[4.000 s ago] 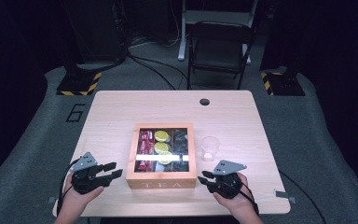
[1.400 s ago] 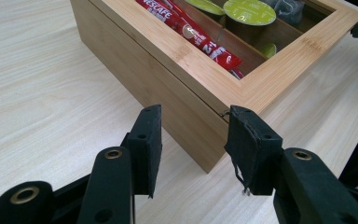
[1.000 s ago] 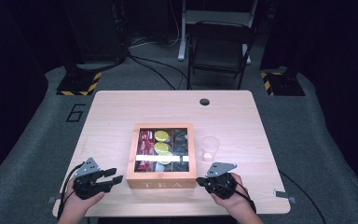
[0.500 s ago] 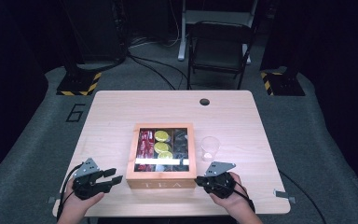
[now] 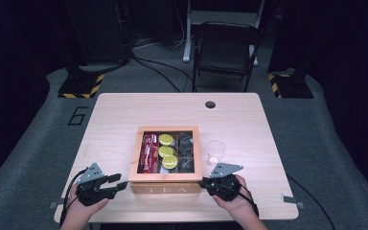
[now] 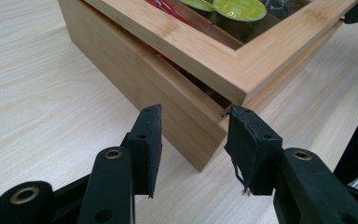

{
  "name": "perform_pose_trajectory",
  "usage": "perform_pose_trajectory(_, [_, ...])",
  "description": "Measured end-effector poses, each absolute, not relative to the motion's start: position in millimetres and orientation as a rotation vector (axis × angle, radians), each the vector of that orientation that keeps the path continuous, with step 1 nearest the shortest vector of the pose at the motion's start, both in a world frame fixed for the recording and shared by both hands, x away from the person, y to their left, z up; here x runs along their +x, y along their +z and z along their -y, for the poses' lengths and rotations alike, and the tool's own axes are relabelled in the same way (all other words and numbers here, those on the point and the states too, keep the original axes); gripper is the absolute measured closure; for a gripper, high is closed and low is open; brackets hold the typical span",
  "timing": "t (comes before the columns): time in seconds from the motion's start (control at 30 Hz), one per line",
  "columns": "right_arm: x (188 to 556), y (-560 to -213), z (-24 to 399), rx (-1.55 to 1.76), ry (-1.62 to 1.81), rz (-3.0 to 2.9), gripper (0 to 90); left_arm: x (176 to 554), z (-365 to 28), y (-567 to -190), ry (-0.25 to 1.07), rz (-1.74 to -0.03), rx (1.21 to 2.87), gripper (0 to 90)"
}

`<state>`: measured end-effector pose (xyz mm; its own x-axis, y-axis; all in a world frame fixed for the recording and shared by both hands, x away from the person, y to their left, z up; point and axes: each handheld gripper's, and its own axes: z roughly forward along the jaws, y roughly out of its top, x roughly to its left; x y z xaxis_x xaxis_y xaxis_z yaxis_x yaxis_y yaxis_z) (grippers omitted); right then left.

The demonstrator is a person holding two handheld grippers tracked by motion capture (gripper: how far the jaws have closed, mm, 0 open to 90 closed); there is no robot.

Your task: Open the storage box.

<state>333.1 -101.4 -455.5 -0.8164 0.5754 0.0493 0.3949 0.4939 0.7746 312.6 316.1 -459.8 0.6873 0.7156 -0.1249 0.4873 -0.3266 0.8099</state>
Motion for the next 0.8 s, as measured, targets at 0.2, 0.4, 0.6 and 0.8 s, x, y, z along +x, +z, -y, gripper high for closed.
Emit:
perform_pose_trajectory(0.2, [335, -452, 97, 0.851, 1.248, -2.487, 80.0, 314, -310, -456, 0.337, -0.924, 1.973, 51.8])
perform_pose_trajectory(0.4, [337, -447, 99, 0.86, 1.281, -2.488, 78.8, 321, -294, -450, 0.364, -0.903, 1.996, 49.2])
perform_pose_trajectory(0.6, [338, -444, 100, 0.875, 1.321, -2.459, 74.6, 324, -280, -443, 0.435, -0.851, 2.053, 49.1])
perform_pose_trajectory(0.8, [340, -440, 101, 0.858, 1.325, -2.419, 61.6, 327, -276, -442, 0.442, -0.869, 2.039, 49.0])
